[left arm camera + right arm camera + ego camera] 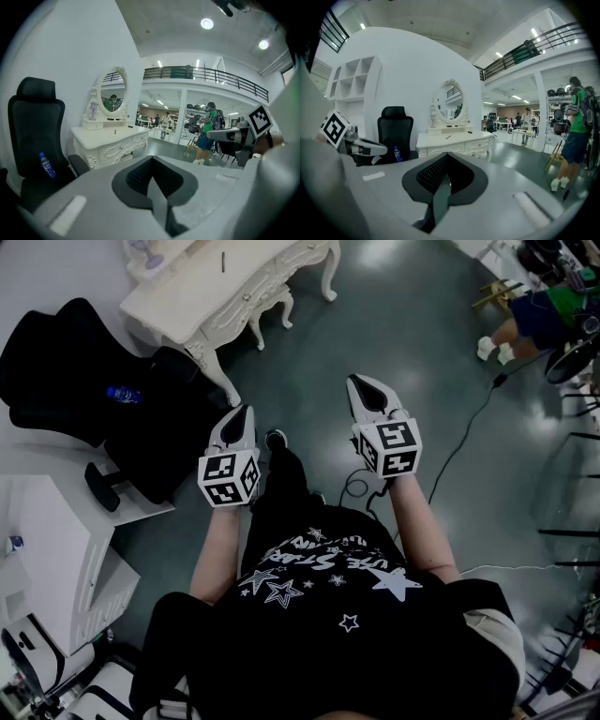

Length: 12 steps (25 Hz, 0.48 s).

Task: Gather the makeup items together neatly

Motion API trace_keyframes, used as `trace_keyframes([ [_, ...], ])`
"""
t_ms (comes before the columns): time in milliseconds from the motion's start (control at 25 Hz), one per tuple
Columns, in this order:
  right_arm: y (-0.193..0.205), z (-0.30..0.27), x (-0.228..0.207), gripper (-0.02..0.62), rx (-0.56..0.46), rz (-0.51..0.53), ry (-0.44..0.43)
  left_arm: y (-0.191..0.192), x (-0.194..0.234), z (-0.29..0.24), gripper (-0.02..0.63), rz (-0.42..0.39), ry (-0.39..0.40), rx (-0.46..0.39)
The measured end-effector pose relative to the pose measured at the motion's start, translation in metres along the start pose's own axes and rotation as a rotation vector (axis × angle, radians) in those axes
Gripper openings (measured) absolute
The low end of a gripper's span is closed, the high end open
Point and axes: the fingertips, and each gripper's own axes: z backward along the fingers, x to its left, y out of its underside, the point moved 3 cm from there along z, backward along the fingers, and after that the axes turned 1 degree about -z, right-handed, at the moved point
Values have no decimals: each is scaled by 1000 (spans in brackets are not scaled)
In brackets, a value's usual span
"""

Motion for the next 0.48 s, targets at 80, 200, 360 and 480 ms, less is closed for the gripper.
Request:
trace_keyframes([
  [80, -1, -1, 1, 28, -3, 6, -5, 0, 0, 0, 0, -12, -2, 0],
  [200, 0, 1, 1, 28, 0, 7, -7, 1, 0, 2, 0, -29, -6, 5],
  [360, 7, 6, -5, 28, 6, -18, 2, 3, -1, 2, 0, -35, -10, 13],
  [480, 12, 6, -12, 28, 11, -34, 5, 4, -4, 2, 0, -41, -17, 16],
])
